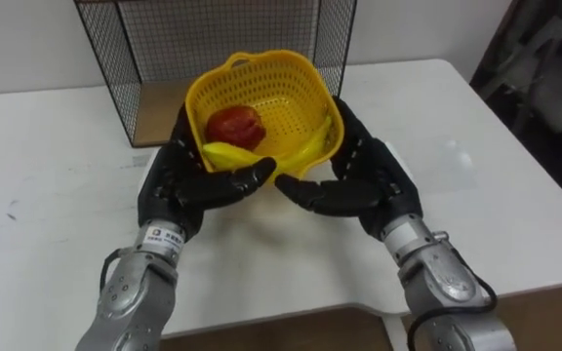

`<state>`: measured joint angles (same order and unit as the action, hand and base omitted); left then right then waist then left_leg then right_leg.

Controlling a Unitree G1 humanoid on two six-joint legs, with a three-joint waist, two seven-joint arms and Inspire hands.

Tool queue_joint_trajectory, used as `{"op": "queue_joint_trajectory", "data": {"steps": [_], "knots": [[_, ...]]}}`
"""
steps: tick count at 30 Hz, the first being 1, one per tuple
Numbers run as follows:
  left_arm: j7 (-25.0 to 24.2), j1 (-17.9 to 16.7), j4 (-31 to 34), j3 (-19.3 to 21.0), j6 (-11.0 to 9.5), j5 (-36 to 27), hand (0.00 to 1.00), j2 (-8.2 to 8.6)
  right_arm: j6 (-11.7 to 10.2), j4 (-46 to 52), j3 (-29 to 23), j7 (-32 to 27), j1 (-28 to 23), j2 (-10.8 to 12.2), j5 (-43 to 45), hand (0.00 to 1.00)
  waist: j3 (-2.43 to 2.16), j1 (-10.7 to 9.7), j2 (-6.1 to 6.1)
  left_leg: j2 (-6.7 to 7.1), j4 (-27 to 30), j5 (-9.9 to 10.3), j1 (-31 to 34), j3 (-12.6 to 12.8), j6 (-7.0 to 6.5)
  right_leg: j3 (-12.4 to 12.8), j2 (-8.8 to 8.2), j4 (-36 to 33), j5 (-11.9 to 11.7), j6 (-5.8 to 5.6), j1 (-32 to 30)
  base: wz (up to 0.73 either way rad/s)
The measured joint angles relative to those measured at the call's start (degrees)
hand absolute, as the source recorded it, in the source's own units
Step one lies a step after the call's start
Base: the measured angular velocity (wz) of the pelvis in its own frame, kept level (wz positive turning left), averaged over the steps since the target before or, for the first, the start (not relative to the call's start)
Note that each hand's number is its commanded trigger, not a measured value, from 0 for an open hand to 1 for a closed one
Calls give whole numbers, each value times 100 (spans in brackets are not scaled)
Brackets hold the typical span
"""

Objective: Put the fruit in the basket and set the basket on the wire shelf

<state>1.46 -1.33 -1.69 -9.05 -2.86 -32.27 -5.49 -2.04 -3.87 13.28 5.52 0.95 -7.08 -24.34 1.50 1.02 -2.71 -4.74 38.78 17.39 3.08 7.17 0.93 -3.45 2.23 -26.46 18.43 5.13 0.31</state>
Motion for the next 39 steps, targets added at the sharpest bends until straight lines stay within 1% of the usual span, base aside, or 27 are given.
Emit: {"op": "queue_joint_trajectory", "data": {"steps": [1,2,3,4,5,6,7,8,10,11,14,16,20,21,22,23,25,26,28,29,30,32,33,35,36,37,39], "knots": [[0,0,0,-2,-14,48,0,4,-27,1,-3,14,-1,1,-7,0,-7,37,56,-107,471,-12,242,-69,3,27,107,-70,28,53,24,-10],[0,-1,-4,1,-15,47,0,5,-41,2,11,20,-4,24,-12,0,-7,56,81,-135,663,-42,364,-159,6,36,153,-92,42,81,55,5],[0,-2,-51,21,-18,43,0,-16,-40,-9,13,30,-17,2,-26,0,-6,59,102,-96,779,-8,565,-298,-4,28,177,-123,70,121,75,10],[0,3,-76,-6,-18,42,0,7,-40,-11,5,47,-12,-6,-62,0,-4,57,97,35,497,-8,814,-337,-6,18,154,-124,94,150,65,0],[0,2,-75,-28,-19,43,0,9,-40,-17,-13,51,-11,-2,-64,0,3,53,83,77,286,-26,930,-345,-8,16,124,-128,120,174,66,-15],[0,0,-76,-41,-19,41,0,23,-39,-43,-44,52,-14,-5,-55,0,5,99,54,207,-318,-153,1103,-297,35,5,59,-129,135,157,76,-27],[-1,-2,-76,-25,-26,42,0,18,-38,-56,-39,61,-23,-8,-59,0,-6,120,46,287,-955,-612,1178,-300,-33,25,46,-123,171,130,96,-31],[-1,-9,-77,-26,-26,41,0,12,-36,-66,-23,70,-35,-7,-52,0,-26,123,17,322,-1118,-816,1169,-311,-54,61,34,-119,198,105,126,-15],[-2,-5,-73,-11,-26,42,0,-54,-37,-56,-12,117,-43,-4,-9,0,-148,51,-144,480,-1477,-1206,981,-286,-239,112,-54,-4,256,15,205,0],[-2,-1,-62,-15,-26,42,0,-44,-37,-55,-13,132,-25,-1,-12,0,-157,61,-158,499,-1501,-1296,957,-274,-277,118,-73,26,258,11,224,0],[-1,15,-48,-24,-24,46,0,58,-37,-37,-55,139,-25,-9,-6,0,-147,7,-172,599,-1397,-1200,965,-259,-361,96,-179,183,279,-61,333,6],[-2,37,-44,-26,-25,28,0,52,-37,-15,-79,140,-24,-27,-4,0,-128,-53,-138,651,-1303,-1055,996,-266,-385,48,-243,168,321,-133,353,8],[-2,52,-41,-46,-51,32,0,33,-41,25,-71,138,-13,-23,-35,0,-94,-75,-92,673,-1129,-850,1026,-254,-418,-35,-288,162,359,-200,423,2],[-2,52,-40,-83,-83,37,0,34,-41,24,-60,118,-13,-26,-30,0,-88,-70,-82,704,-1073,-755,1025,-259,-441,-74,-321,122,399,-252,456,5],[-2,54,-41,-114,-126,44,0,7,-46,25,-52,78,10,-23,-26,0,-83,-75,-89,763,-1046,-683,1026,-241,-472,-104,-404,-158,478,-349,387,3],[-1,55,-43,-124,-135,42,0,6,-51,25,-48,63,21,-24,-25,0,-79,-79,-90,777,-1053,-647,1016,-205,-502,-126,-450,-372,508,-404,305,0],[8,55,-55,-130,-142,43,0,4,-68,26,-52,17,21,-21,-5,0,-51,-75,-127,927,-1058,-527,872,-113,-605,-149,-700,-1340,513,-473,-41,-5],[8,59,-56,-128,-143,38,0,-4,-77,25,-46,16,20,-21,-2,0,-42,-77,-137,966,-1052,-504,830,-96,-629,-159,-761,-1528,493,-510,-94,0],[8,63,-56,-181,-146,42,0,26,-111,12,-44,12,20,-19,-49,0,-13,-77,-125,1049,-1055,-397,667,-131,-714,-259,-884,-1998,284,-771,-189,9],[11,63,-56,-194,-155,60,0,32,-119,7,-48,12,20,-20,-41,0,7,-74,-105,1049,-1070,-379,606,-166,-729,-321,-892,-2095,174,-787,-234,13],[27,62,-57,-226,-172,90,0,44,-158,-4,-73,6,4,-22,-32,0,42,-92,-37,1037,-1155,-343,506,-307,-739,-382,-834,-2169,50,-798,-273,8],[48,94,-59,-230,-270,92,0,40,-211,-2,-107,15,19,-31,-33,0,40,-77,-10,1009,-1348,-395,451,-356,-752,-362,-785,-1893,262,-734,-550,12],[47,100,-105,-238,-319,90,0,39,-213,-16,-113,30,9,-38,-32,0,48,-95,0,1010,-1416,-438,387,-379,-771,-347,-771,-1543,325,-726,-730,25],[42,112,-285,-258,-349,75,0,38,-212,-91,-108,49,10,-52,-23,0,51,-90,-5,1037,-1447,-425,248,-426,-783,-235,-771,-767,244,-665,-888,29],[42,200,-417,-270,-345,42,0,47,-213,-144,-112,44,54,-54,-36,0,91,-116,-12,1055,-1423,-405,226,-522,-769,-166,-761,-406,-341,-618,-981,51],[43,271,-501,-310,-342,47,0,67,-212,-211,-116,24,71,-71,-24,0,91,-176,7,1035,-1432,-410,232,-640,-734,-188,-697,-231,-473,-534,-917,46],[43,281,-503,-303,-345,57,0,71,-192,-265,-116,22,113,-114,-20,0,80,-81,40,932,-1523,-435,279,-660,-676,-222,-577,17,-644,-477,-849,5]]}}
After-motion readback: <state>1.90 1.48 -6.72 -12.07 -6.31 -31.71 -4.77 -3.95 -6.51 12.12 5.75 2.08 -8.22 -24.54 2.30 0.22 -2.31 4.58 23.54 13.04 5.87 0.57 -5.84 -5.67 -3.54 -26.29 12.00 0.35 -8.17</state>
